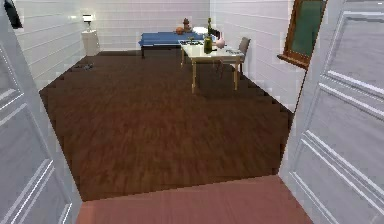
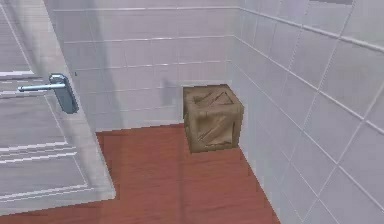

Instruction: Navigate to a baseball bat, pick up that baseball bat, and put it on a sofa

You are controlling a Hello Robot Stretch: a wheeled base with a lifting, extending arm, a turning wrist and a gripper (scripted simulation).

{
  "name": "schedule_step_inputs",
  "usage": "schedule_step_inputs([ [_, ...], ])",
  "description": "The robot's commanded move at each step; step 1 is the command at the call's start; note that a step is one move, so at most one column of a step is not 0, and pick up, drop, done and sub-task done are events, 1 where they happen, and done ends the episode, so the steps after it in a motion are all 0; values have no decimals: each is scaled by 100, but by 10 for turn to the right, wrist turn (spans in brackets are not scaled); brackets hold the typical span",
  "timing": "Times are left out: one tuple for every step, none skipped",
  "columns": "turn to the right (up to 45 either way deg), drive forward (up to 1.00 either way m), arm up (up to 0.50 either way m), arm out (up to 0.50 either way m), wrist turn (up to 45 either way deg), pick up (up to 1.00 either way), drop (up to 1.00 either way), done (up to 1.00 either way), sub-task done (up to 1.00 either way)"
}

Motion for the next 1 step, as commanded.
schedule_step_inputs([
  [-150,0,0,0,0,0,0,0,0],
])
